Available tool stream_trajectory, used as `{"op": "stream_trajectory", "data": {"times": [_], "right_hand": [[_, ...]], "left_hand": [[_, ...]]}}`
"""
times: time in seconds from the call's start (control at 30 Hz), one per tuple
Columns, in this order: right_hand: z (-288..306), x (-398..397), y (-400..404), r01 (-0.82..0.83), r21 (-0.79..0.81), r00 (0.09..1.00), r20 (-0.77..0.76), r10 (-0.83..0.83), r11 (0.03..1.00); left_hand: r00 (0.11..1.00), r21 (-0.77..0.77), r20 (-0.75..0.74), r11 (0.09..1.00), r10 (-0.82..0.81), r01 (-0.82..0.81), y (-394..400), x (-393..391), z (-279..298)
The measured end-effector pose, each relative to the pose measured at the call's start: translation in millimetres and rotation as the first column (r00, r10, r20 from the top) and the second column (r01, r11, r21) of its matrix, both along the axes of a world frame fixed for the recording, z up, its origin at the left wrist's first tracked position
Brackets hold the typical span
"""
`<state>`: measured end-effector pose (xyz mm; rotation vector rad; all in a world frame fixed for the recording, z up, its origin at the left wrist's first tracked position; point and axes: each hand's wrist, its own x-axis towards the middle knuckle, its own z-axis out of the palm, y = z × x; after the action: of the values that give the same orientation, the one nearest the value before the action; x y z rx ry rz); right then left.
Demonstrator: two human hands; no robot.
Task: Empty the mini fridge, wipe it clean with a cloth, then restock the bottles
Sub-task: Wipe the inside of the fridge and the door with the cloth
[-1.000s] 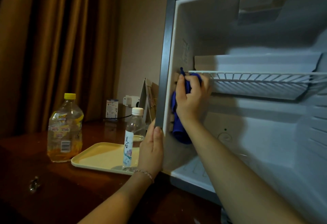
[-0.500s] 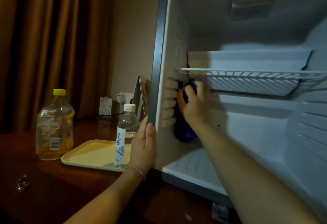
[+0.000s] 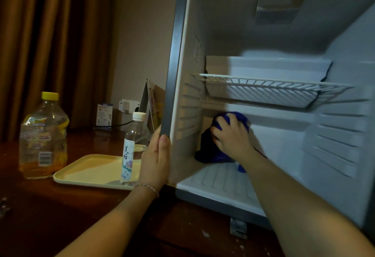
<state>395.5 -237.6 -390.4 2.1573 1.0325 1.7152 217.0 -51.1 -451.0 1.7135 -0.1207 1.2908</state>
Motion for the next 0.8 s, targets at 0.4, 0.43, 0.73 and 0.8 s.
{"op": "stream_trajectory", "data": {"times": [0.4,0.43,0.73,0.8], "right_hand": [[-26.4,-16.7,-88.1,0.358,0.62,0.933,-0.215,-0.289,0.698],[-25.0,-16.9,-88.4,0.36,0.64,0.933,-0.227,-0.28,0.679],[-5.7,-17.5,-57.4,0.207,0.681,0.978,-0.135,-0.157,0.702],[1.7,-22.2,-35.8,0.064,0.586,0.997,-0.001,-0.079,0.808]], "left_hand": [[0.999,0.042,-0.036,0.999,0.014,-0.013,-0.9,-4.9,0.0],[0.999,0.043,-0.032,0.999,0.02,-0.019,-0.7,-4.9,-0.1],[0.999,0.02,0.007,0.999,0.038,-0.038,-0.3,-0.5,-0.3],[0.999,0.012,0.008,0.999,0.033,-0.033,1.1,0.6,-0.6]]}}
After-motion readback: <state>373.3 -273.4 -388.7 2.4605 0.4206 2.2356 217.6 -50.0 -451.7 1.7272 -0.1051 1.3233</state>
